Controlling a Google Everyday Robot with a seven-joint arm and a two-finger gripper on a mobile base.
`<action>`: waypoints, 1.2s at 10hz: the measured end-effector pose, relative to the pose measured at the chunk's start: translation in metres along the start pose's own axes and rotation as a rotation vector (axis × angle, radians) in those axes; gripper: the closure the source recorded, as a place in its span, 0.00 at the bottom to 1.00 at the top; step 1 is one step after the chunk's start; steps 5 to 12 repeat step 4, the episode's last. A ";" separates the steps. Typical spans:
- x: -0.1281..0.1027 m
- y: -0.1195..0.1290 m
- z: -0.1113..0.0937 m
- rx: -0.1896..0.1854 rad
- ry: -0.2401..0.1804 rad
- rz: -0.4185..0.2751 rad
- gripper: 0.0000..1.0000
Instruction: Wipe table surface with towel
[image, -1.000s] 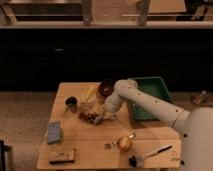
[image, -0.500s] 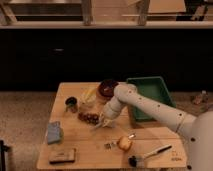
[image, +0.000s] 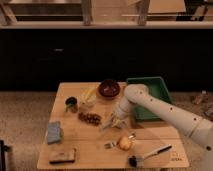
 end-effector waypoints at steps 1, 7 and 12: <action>0.013 -0.003 -0.006 0.018 0.014 0.023 1.00; 0.032 -0.031 -0.008 0.055 0.039 0.053 1.00; 0.032 -0.031 -0.008 0.055 0.039 0.053 1.00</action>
